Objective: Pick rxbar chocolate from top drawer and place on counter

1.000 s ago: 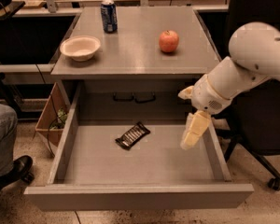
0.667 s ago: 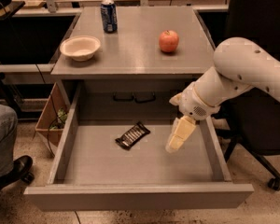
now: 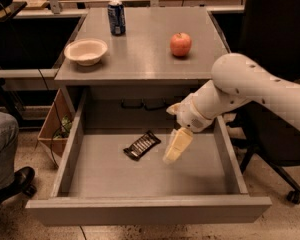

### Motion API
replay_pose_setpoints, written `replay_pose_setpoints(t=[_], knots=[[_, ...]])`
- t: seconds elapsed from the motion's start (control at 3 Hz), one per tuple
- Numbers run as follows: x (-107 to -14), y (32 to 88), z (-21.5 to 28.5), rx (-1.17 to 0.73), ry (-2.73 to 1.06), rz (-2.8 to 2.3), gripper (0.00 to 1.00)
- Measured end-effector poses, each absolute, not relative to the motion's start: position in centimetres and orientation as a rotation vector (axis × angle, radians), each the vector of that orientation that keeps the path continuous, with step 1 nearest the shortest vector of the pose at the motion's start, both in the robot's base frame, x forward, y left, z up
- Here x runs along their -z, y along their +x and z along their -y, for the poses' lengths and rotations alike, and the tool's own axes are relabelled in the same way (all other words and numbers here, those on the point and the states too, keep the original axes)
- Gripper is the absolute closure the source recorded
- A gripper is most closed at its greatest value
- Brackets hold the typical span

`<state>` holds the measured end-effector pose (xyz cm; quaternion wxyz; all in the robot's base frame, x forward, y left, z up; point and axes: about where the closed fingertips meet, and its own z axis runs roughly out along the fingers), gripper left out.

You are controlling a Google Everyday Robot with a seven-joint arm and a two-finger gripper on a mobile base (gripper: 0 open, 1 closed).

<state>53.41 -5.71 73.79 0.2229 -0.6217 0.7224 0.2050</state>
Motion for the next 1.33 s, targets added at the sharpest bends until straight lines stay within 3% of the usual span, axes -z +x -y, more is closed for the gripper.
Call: replay_pose_setpoints(t=[1.33], knots=[[-62.4, 61.1, -0.8, -0.648, -1.592, -1.836, 0.00]])
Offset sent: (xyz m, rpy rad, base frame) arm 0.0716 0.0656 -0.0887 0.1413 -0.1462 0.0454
